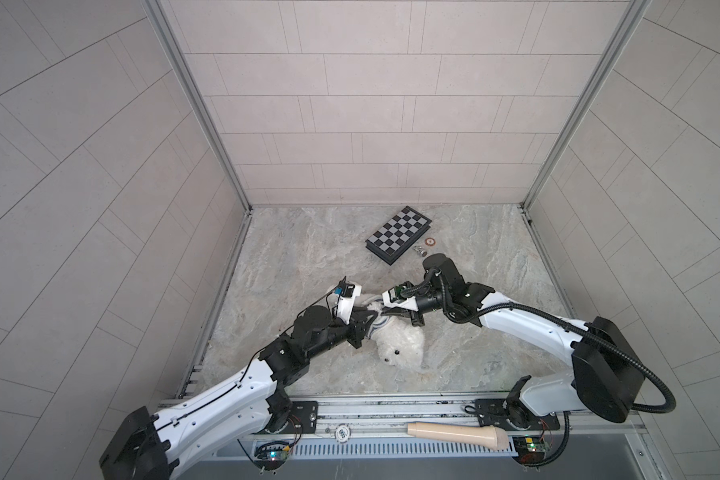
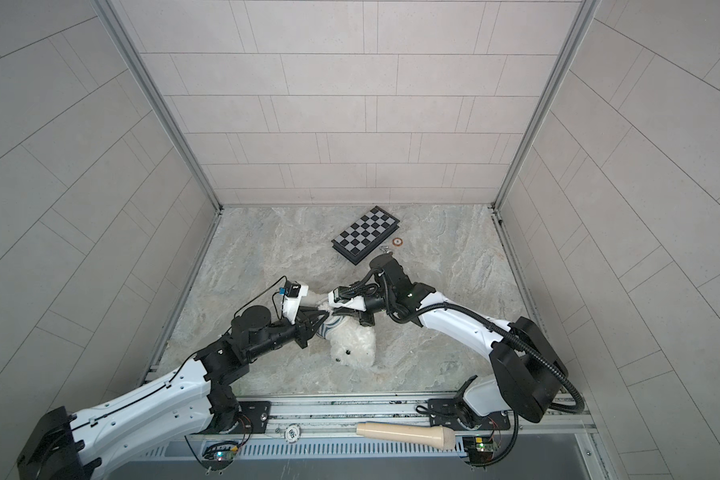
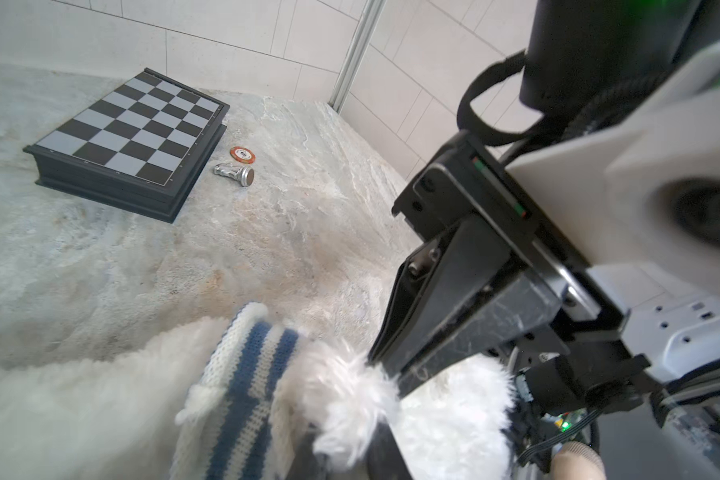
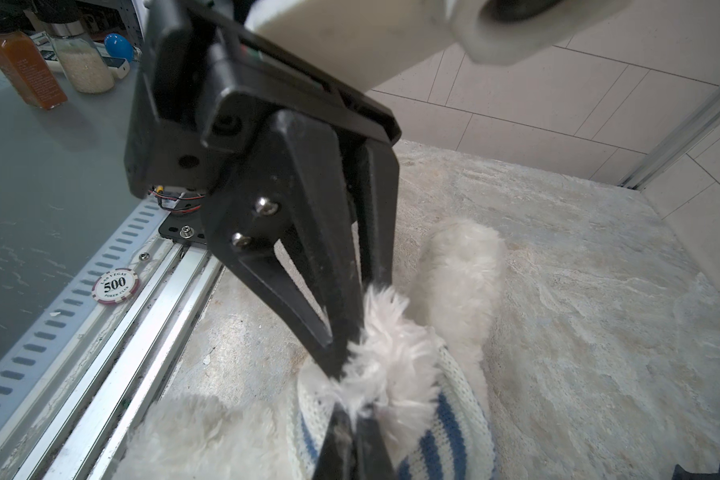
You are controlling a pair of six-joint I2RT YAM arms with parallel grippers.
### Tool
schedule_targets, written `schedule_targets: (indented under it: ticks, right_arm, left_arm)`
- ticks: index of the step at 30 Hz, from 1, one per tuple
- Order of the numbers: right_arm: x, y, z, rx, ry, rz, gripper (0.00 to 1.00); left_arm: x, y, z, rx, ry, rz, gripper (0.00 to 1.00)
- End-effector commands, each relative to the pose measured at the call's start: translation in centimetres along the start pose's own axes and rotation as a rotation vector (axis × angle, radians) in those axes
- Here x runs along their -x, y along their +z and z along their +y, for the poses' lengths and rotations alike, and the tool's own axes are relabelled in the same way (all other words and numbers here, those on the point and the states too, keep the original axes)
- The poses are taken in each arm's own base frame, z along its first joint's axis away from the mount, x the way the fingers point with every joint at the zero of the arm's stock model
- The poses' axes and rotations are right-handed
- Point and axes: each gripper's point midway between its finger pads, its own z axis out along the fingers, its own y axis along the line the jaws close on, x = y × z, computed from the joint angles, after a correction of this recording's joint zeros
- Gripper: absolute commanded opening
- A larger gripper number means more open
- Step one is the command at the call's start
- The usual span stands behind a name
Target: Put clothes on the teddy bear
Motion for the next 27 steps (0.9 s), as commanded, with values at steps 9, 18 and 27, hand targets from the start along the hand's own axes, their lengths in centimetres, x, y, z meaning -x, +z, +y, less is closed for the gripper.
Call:
schedule_targets:
  ticks: [9,18,27]
  right_arm:
    - [3.6,-3.6,-3.6,-0.294,0.117,-0.141,0.46]
    - [4.8,-10.5,-3.4,-0.443,0.351,-0.399,0.61]
    - [4.9,-11.2,0.6,-0.362,0.317,-0.465,0.72]
  left_arm:
    - [4.7,-1.5,0.9,0.094,-0.065,-0.14,0.0]
    - [8.8,-3.7,1.9,0.068,-0.215,-0.237,0.0]
    - [12.1,-5.5,0.4,0.019,-0.231,-0.319,0.0]
